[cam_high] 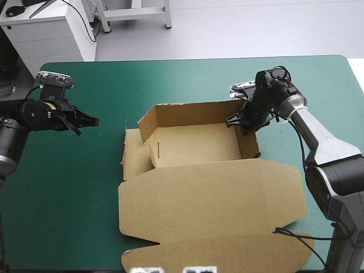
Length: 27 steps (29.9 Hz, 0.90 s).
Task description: Fold the box
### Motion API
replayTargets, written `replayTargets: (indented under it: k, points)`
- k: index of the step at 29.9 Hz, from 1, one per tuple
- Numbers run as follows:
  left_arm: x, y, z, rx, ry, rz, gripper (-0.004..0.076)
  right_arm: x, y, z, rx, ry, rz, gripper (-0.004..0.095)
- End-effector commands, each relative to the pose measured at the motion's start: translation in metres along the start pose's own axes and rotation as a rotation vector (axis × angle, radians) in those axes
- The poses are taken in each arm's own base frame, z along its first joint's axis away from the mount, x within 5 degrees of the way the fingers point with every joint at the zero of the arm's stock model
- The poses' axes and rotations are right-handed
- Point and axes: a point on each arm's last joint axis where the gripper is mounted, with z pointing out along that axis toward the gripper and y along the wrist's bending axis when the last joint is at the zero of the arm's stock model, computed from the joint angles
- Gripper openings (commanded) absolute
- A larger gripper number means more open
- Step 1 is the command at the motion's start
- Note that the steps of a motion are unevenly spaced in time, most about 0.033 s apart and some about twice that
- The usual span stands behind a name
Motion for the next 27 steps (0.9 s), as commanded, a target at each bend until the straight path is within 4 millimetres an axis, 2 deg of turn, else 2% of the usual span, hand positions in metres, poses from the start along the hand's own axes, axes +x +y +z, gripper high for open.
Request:
replayTargets:
  k: [1, 3, 7, 10, 17, 23, 27]
  points:
    - [-0.01, 0.0, -0.019, -0.018, -0.105, 0.0, -0.0008, -0.001, -0.001, -0.022, 0.012, -0.065, -0.016, 0.0152]
    - [-0.009, 0.0, -0.019, -0.017, -0.103, -0.008, -0.0008, -0.002, -0.001, -0.021, 0.01, -0.068, -0.015, -0.0015]
    - [-0.011, 0.004, -0.019, -0.036, -0.126, -0.028, -0.0008, -0.004, -0.001, -0.021, 0.01, -0.092, 0.015, -0.0019]
    - [-0.011, 0.02, -0.018, -0.056, -0.158, -0.157, -0.0008, -0.004, -0.003, -0.03, 0.014, -0.134, 0.038, -0.0019]
    - [-0.004, 0.056, -0.027, -0.018, -0.214, -0.349, -0.0008, 0.005, -0.018, -0.077, -0.098, -0.284, 0.093, -0.0019]
    - [-0.007, 0.061, -0.027, 0.127, -0.283, -0.43, -0.0008, 0.021, -0.032, -0.124, -0.178, -0.424, 0.111, -0.0019]
    - [-0.011, 0.059, -0.013, 0.239, -0.272, -0.457, -0.0008, 0.036, -0.04, -0.157, -0.213, -0.521, 0.133, -0.0019]
